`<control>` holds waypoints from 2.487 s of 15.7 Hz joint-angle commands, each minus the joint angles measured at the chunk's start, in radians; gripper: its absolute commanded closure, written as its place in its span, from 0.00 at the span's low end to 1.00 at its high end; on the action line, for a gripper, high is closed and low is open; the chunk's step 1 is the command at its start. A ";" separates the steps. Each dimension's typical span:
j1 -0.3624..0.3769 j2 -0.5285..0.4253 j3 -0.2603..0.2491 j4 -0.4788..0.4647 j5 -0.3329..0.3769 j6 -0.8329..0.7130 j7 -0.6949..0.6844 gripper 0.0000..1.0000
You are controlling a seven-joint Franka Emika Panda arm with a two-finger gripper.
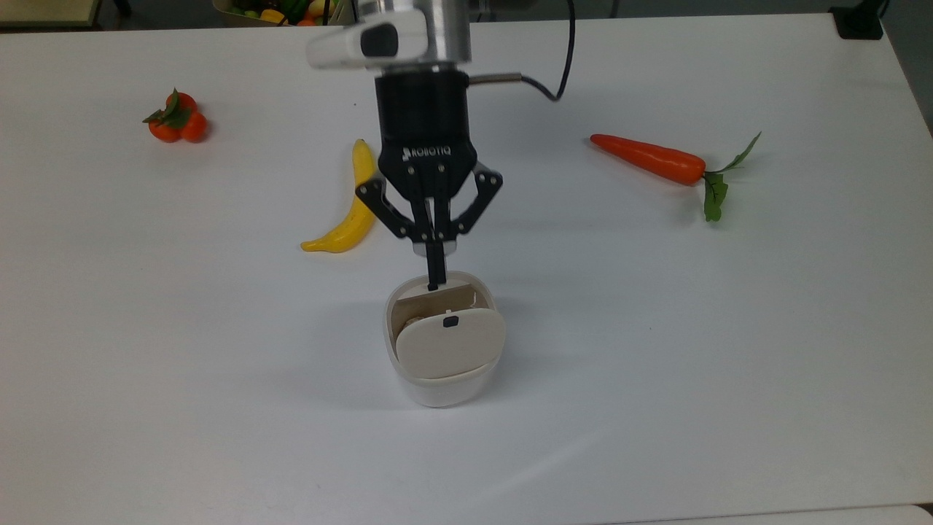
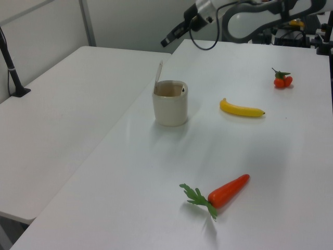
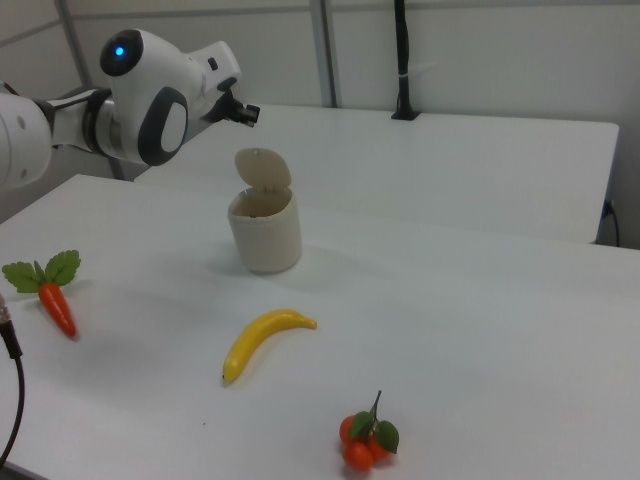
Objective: Close garbage bin
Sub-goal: 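Lower the gripper fingers against the lid's raised edge, then push the lid down onto the bin rim with the gripper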
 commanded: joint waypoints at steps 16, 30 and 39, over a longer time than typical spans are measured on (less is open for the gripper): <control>0.007 0.106 -0.004 0.033 0.002 0.081 0.011 1.00; 0.000 -0.029 -0.004 -0.168 0.004 0.011 0.005 1.00; -0.005 -0.024 -0.004 -0.173 0.004 -0.104 0.005 1.00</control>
